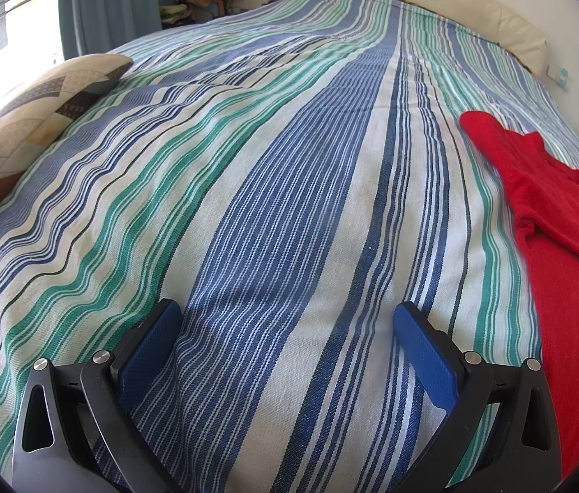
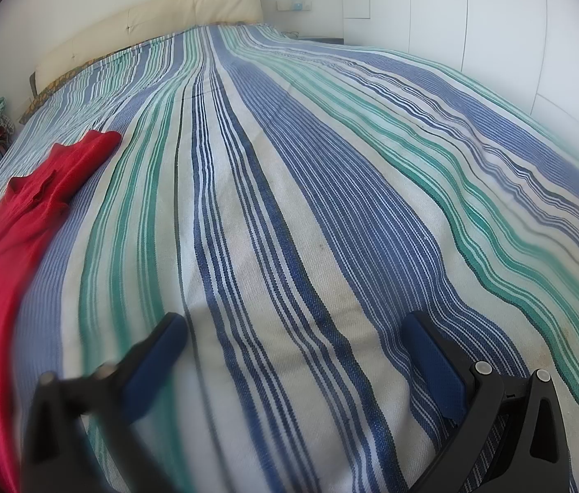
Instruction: Fold small clothes
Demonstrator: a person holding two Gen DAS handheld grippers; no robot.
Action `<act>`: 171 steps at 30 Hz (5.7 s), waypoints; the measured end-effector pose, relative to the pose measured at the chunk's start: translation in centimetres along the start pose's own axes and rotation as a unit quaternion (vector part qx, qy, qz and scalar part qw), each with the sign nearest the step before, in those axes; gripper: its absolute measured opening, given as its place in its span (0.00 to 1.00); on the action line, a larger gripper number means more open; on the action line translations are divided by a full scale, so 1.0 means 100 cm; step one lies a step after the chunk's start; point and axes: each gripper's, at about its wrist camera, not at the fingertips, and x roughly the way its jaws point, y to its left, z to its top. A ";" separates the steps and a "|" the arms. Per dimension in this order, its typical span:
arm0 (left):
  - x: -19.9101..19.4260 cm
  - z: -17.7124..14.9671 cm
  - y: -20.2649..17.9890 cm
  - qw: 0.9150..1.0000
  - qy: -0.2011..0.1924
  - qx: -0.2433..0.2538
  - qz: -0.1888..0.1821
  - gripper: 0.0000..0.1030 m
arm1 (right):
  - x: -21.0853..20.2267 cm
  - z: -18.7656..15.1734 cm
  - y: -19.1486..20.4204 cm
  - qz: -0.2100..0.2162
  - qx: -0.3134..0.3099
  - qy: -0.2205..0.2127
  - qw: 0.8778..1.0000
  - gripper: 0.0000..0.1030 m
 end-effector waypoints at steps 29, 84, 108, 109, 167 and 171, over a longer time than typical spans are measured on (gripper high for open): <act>0.000 0.000 0.000 1.000 -0.001 0.000 0.000 1.00 | 0.000 0.000 0.001 -0.001 0.000 -0.001 1.000 1.00; -0.052 -0.012 -0.005 0.994 0.074 -0.006 -0.074 0.98 | -0.023 0.005 -0.004 0.020 0.005 -0.005 1.000 0.99; -0.169 -0.101 -0.049 0.968 0.096 0.100 -0.210 0.98 | -0.196 -0.064 0.074 0.296 -0.122 0.092 0.943 0.99; -0.168 -0.101 -0.049 0.967 0.097 0.101 -0.212 0.98 | -0.189 -0.069 0.075 0.295 -0.103 0.100 0.945 0.99; -0.135 -0.122 -0.057 0.941 0.216 0.097 -0.243 0.24 | -0.112 -0.108 0.094 0.385 0.049 0.247 0.888 0.53; -0.140 -0.121 -0.056 0.941 0.212 0.097 -0.247 0.06 | -0.099 -0.112 0.091 0.361 0.065 0.260 0.893 0.10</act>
